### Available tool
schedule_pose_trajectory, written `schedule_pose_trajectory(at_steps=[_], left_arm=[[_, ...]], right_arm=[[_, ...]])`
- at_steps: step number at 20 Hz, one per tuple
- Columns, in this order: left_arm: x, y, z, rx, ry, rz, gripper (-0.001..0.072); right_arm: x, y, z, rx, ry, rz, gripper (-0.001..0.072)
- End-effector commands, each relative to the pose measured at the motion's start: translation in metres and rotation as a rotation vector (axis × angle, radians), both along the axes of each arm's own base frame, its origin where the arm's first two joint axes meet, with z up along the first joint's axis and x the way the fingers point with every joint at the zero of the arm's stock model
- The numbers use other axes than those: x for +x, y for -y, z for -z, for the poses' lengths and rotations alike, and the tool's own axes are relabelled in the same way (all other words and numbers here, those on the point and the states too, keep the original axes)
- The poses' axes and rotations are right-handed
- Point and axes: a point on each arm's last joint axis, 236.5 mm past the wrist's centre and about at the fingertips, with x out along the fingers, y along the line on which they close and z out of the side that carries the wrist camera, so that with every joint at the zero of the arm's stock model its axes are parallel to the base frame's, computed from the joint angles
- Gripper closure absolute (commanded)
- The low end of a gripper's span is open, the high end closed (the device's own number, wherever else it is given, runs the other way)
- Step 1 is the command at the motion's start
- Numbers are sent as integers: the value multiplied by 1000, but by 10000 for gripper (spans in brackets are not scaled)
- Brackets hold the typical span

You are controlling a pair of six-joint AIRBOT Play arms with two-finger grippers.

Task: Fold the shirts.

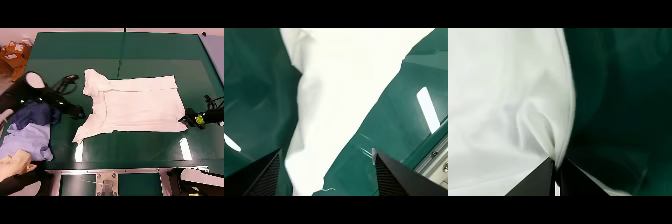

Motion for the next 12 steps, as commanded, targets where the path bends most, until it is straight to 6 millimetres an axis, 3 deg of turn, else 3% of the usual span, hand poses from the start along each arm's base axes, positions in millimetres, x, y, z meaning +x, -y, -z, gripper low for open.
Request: schedule_pose_trajectory(at_steps=[1, 4, 7, 9, 10, 12], left_arm=[[1, 47, 20, 144, 158, 84, 61], [-12, 77, 56, 229, 151, 106, 60], [-21, 93, 88, 249, 110, 115, 62], [-10, 90, 95, 271, 131, 57, 64], [-3, 87, 94, 284, 153, 34, 151], [4, 88, 89, 286, 170, 21, 176]], right_arm=[[4, 5, 1, -20, 16, 12, 697], [12, 14, 3, -58, 44, 33, 698], [17, 20, 3, -83, 63, 47, 698], [18, 22, 3, -89, 67, 50, 697], [19, 23, 4, -92, 69, 52, 698], [20, 24, 4, -96, 72, 54, 698]])
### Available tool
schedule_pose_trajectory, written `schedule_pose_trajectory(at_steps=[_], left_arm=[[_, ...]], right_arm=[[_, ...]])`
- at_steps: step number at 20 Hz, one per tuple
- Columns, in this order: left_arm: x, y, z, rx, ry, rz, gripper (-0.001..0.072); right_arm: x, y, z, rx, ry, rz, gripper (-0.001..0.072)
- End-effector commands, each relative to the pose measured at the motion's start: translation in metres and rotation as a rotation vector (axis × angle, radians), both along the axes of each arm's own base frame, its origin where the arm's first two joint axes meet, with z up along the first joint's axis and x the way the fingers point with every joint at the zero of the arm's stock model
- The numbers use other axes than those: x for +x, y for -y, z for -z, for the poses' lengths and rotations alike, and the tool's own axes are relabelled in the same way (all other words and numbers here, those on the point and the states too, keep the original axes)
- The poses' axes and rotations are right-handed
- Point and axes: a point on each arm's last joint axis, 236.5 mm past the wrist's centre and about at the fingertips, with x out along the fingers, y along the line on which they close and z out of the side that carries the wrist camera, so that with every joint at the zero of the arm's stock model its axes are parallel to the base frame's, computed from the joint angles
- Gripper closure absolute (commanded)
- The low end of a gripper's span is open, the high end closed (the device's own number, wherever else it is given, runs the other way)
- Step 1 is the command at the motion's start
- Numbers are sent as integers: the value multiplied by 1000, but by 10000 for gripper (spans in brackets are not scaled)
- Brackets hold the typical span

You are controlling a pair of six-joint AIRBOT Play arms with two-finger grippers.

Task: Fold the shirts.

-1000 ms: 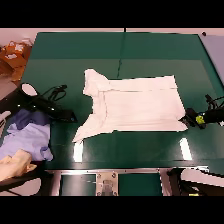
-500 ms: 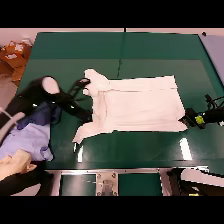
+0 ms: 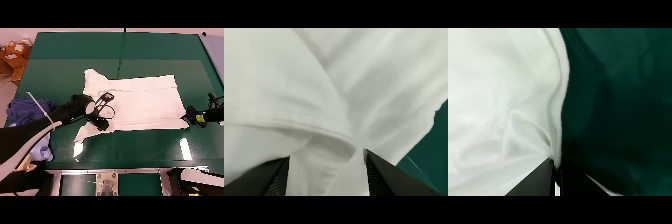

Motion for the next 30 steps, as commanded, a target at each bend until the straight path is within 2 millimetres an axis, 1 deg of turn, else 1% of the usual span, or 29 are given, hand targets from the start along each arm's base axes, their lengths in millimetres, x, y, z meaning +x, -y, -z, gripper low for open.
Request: schedule_pose_trajectory(at_steps=[1, 2, 3, 4, 5, 6, 7, 9, 10, 11, 12, 13, 15, 17, 18, 20, 21, 23, 25, 26, 27, 28, 30], left_arm=[[12, 4, 0, 15, 47, -32, 355], [11, 3, -2, 24, 36, -29, 665], [10, 2, -6, 31, 27, -26, 683], [10, 2, -13, 40, 20, -17, 684], [13, 1, -24, 57, 26, 7, 684], [21, -8, -38, 87, 51, 20, 684], [30, -22, -53, 107, 68, -2, 684], [48, -73, -81, 112, 61, -105, 684], [53, -101, -91, 92, 32, -157, 685], [53, -120, -96, 48, -14, -186, 684], [50, -135, -97, -13, -83, -218, 684], [48, -144, -96, -73, -130, -238, 684], [47, -162, -88, -150, -167, -273, 683], [44, -178, -69, -176, -198, -307, 684], [40, -180, -56, -192, -222, -326, 684], [33, -170, -30, -236, -263, -319, 684], [36, -163, -21, -269, -265, -320, 683], [56, -156, -8, -313, -229, -358, 683], [64, -152, -2, -342, -223, -385, 681], [63, -151, -1, -344, -233, -385, 534], [60, -151, -2, -345, -243, -382, 231], [55, -154, -5, -351, -265, -382, 194], [45, -166, -14, -372, -329, -394, 194]], right_arm=[[3, 4, 0, -17, 12, 9, 697], [3, 5, 1, -17, 12, 10, 698], [3, 5, 1, -17, 12, 10, 698], [3, 5, 1, -18, 12, 10, 697], [3, 5, 0, -19, 12, 9, 698], [2, 6, 0, -22, 11, 6, 698], [-1, 10, 1, -31, 2, 3, 698], [-9, 19, 3, -41, -15, 16, 698], [-11, 23, 2, -36, -17, 35, 698], [-12, 25, 2, -30, -15, 48, 698], [-13, 26, 2, -29, -16, 51, 698], [-13, 24, 1, -23, -17, 49, 698], [-14, 22, 1, -15, -23, 45, 698], [-16, 20, 1, -6, -30, 40, 698], [-16, 17, 0, 10, -32, 39, 698], [-14, 5, -5, 68, -25, 47, 698], [-13, -1, -7, 95, -20, 50, 698], [-13, -3, -8, 105, -21, 49, 697], [-14, -7, -9, 119, -28, 43, 697], [-15, -8, -10, 126, -31, 41, 690], [-16, -9, -10, 130, -34, 38, 634], [-17, -10, -10, 132, -36, 36, 589], [-20, -9, -10, 133, -46, 34, 490]])
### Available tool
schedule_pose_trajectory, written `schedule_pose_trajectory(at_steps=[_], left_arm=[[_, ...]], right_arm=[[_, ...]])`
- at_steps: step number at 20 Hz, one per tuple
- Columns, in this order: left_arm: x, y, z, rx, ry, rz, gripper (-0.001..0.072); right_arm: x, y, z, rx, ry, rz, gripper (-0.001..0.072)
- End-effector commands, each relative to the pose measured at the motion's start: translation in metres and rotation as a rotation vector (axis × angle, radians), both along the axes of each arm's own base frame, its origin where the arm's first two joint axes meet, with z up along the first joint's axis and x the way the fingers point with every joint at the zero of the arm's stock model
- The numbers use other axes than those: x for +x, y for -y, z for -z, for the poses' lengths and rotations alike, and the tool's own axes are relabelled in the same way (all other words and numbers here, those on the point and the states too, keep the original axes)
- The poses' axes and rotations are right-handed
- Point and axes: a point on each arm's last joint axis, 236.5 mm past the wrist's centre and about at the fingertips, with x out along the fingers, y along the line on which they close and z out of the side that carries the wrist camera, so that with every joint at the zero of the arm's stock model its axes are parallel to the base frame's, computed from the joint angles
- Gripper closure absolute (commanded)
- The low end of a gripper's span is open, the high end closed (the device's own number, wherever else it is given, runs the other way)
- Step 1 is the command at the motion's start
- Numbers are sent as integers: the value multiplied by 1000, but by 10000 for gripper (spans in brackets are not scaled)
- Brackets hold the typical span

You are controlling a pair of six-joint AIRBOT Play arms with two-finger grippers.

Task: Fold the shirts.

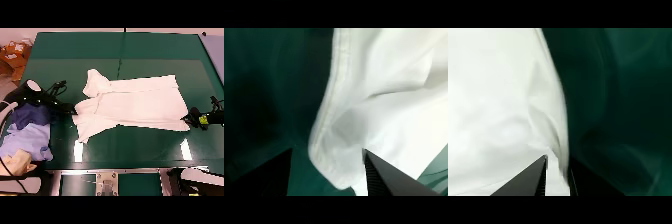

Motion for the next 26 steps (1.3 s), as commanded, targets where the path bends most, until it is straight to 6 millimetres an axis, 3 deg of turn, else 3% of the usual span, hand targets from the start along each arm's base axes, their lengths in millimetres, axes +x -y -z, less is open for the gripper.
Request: schedule_pose_trajectory(at_steps=[1, 3, 5, 7, 10, 11, 12, 14, 15, 16, 17, 20, 26], left_arm=[[-16, -14, -11, -68, -90, -17, 194], [-32, -22, -19, -152, -177, -60, 194], [-41, -13, -23, -255, -220, -111, 194], [-37, 3, -18, -331, -186, -157, 195], [-31, 25, -5, -352, -145, -201, 195], [-34, 33, -1, -340, -145, -186, 215], [-36, 41, 2, -329, -142, -163, 295], [-40, 52, 3, -320, -129, -119, 295], [-41, 55, 3, -320, -129, -113, 386], [-41, 54, 3, -322, -126, -107, 629], [-41, 53, 2, -327, -129, -110, 683], [-38, 48, -5, -343, -131, -113, 683], [-36, 36, -2, -322, -123, -121, 683]], right_arm=[[-8, 0, 0, 11, -21, -8, 406], [-21, 8, 1, 16, -54, 5, 342], [-36, 19, -1, 53, -72, 61, 341], [-53, 29, 0, 79, -83, 131, 341], [-68, 27, 11, 104, -97, 194, 223], [-65, 23, 15, 109, -90, 209, 218], [-58, 20, 18, 118, -67, 231, 218], [-43, 11, 19, 137, -24, 255, 219], [-38, 5, 19, 147, -20, 245, 219], [-35, -3, 19, 159, -24, 224, 219], [-34, -10, 19, 165, -30, 201, 219], [-33, -27, 16, 190, -45, 138, 219], [-34, -19, 10, 185, -35, 166, 220]])
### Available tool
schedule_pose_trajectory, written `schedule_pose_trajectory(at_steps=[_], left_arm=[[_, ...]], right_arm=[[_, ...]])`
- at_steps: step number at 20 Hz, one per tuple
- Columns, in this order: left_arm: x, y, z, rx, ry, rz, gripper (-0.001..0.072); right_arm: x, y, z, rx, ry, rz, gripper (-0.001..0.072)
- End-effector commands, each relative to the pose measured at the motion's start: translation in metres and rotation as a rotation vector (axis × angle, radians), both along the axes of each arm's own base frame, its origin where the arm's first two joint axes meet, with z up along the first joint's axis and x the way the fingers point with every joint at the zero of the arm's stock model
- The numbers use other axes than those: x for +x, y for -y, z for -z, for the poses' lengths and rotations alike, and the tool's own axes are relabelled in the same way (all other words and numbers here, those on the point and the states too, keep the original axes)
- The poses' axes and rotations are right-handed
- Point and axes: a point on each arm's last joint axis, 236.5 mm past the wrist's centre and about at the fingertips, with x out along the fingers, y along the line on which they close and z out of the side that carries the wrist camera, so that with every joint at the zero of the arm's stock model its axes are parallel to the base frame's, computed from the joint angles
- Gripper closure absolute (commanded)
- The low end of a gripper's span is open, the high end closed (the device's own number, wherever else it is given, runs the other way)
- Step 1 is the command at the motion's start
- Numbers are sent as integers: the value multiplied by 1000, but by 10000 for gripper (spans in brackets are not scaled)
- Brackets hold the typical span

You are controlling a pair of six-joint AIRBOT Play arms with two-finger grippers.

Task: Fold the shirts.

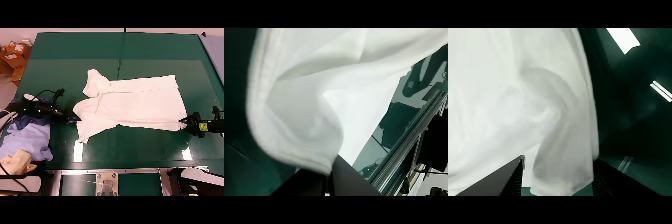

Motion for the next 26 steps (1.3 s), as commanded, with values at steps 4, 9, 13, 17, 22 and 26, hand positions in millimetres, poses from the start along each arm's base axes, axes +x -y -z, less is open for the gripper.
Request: schedule_pose_trajectory(at_steps=[4, 9, 13, 17, 22, 26], left_arm=[[3, -4, 2, 12, 8, -10, 683], [-3, -2, -1, -4, -7, 9, 683], [-4, -2, -1, -1, -8, 17, 683], [-10, 1, -7, -23, -24, 37, 684], [-9, 0, -6, -21, -21, 34, 684], [-12, 1, -8, -29, -28, 42, 684]], right_arm=[[-12, -15, 12, 41, -29, 36, 230], [-4, -8, 4, 23, -5, 35, 593], [13, 12, -23, -49, 62, 36, 657], [17, 18, -28, -72, 74, 35, 509], [17, 26, -24, -107, 69, 40, 374], [20, 37, -20, -149, 66, 79, 374]])
